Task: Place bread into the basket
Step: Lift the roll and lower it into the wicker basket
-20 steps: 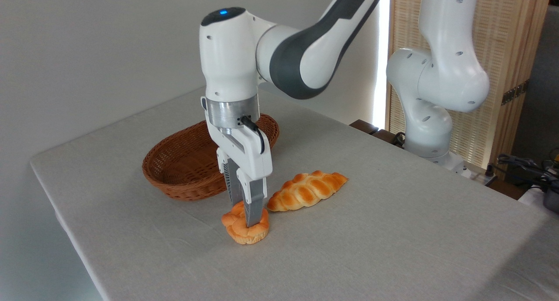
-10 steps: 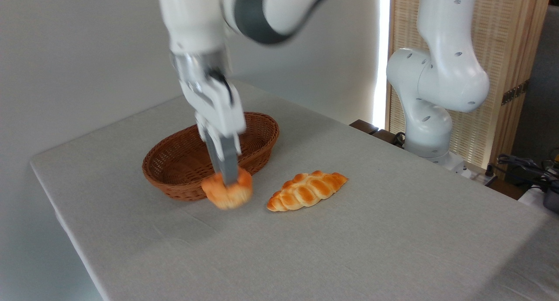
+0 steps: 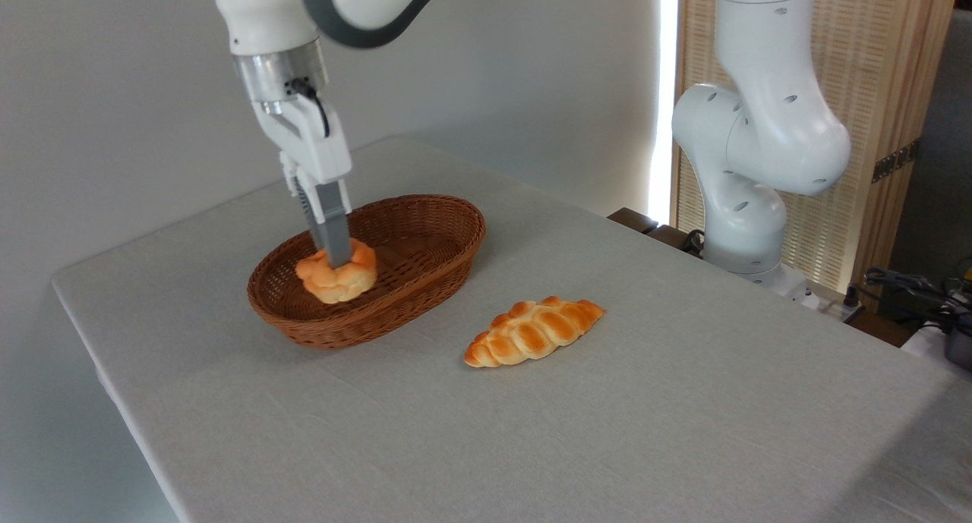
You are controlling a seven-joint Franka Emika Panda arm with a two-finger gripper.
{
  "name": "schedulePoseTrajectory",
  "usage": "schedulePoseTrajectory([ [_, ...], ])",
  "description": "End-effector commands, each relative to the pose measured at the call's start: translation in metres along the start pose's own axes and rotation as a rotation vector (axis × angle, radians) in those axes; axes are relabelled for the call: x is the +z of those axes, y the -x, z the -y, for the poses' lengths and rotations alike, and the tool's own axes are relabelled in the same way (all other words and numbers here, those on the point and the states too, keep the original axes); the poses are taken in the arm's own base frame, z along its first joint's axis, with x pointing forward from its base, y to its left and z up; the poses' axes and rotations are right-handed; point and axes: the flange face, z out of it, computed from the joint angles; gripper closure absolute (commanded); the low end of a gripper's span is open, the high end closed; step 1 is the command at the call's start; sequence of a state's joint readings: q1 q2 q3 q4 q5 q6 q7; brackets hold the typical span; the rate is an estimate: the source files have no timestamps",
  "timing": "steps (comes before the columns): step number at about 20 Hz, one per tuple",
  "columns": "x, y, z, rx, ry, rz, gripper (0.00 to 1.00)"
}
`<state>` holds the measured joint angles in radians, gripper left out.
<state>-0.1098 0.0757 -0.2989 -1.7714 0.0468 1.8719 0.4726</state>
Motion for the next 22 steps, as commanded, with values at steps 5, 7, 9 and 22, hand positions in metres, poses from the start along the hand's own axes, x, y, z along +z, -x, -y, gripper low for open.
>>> schedulePoseTrajectory([
  [5, 0.042, -0.047, -0.019, -0.027, 0.035, -0.073, 0.00],
  [7, 0.044, -0.048, -0.022, -0.024, 0.042, -0.071, 0.00],
  [9, 0.045, -0.048, -0.023, -0.022, 0.043, -0.070, 0.00],
  [22, -0.010, -0.007, 0.023, -0.106, -0.028, -0.086, 0.00],
])
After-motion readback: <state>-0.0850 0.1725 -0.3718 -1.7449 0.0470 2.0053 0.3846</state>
